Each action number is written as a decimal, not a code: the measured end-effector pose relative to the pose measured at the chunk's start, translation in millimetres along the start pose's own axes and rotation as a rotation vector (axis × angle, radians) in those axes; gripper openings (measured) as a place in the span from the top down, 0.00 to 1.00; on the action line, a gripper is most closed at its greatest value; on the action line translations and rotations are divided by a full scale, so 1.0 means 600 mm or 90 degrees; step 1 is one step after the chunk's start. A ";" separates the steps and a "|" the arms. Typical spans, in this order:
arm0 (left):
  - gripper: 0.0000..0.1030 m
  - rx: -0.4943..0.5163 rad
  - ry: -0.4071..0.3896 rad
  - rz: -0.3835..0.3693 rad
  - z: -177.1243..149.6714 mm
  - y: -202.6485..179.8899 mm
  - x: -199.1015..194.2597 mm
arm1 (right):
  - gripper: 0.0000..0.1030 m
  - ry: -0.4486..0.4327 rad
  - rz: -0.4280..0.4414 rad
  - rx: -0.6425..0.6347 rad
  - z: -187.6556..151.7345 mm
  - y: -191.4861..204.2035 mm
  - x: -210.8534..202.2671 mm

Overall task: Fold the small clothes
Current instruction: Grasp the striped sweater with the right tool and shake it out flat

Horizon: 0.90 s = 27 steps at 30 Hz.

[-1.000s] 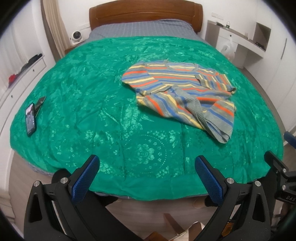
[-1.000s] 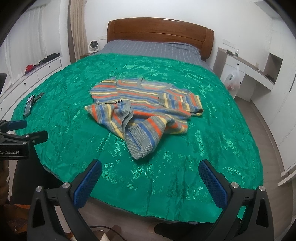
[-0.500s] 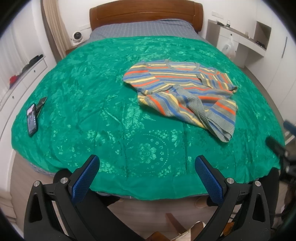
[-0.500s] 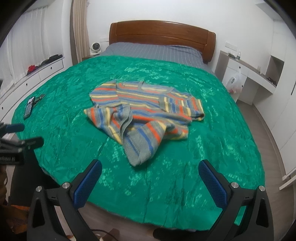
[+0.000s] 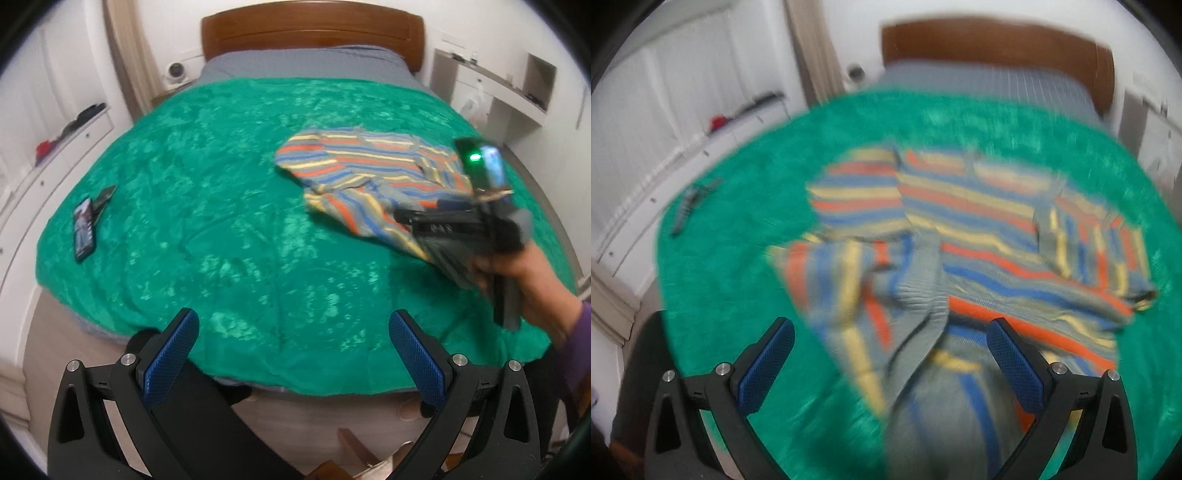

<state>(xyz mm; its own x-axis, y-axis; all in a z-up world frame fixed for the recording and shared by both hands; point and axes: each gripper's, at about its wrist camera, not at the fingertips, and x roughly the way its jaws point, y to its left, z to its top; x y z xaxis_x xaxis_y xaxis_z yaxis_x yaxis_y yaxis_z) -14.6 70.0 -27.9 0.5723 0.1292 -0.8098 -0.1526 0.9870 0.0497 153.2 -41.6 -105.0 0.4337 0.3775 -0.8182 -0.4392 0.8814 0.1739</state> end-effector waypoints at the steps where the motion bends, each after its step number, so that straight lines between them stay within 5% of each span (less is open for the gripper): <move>1: 0.00 -0.006 0.005 0.003 -0.002 0.005 0.003 | 0.22 0.030 0.013 0.025 0.002 -0.013 0.024; 3: 0.00 -0.024 0.017 0.007 -0.007 0.023 0.014 | 0.69 0.043 0.034 0.044 -0.003 -0.021 0.039; 5: 0.00 -0.039 0.029 0.014 -0.013 0.040 0.029 | 0.93 0.013 0.072 -0.001 -0.014 0.008 0.008; 9: 0.00 -0.061 0.056 0.025 -0.021 0.061 0.071 | 0.93 0.016 0.184 -0.217 -0.109 0.147 -0.081; 12: 0.00 -0.067 0.078 0.018 -0.024 0.061 0.102 | 0.94 0.082 0.199 -0.328 -0.210 0.218 -0.091; 13: 0.00 -0.065 0.084 0.016 -0.025 0.057 0.107 | 0.93 0.107 0.196 -0.336 -0.238 0.229 -0.088; 15: 0.00 -0.057 0.093 0.007 -0.027 0.048 0.117 | 0.60 0.126 0.167 -0.315 -0.262 0.226 -0.091; 18: 0.00 -0.040 0.085 0.000 -0.032 0.035 0.111 | 0.29 0.069 0.088 -0.192 -0.246 0.182 -0.142; 22: 0.00 -0.028 0.100 -0.010 -0.036 0.018 0.121 | 0.17 0.021 -0.068 0.007 -0.202 0.090 -0.211; 27: 0.00 -0.007 0.094 -0.015 -0.033 -0.005 0.116 | 0.17 0.005 -0.221 0.052 -0.194 0.040 -0.251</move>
<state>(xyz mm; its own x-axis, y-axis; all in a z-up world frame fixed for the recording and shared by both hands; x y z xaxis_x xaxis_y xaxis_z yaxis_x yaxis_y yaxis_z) 9.5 74.3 -96.1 0.4511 0.0894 -0.8880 -0.1497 0.9885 0.0235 -14.1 -110.0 -41.5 0.5394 0.0494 -0.8406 -0.2017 0.9768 -0.0721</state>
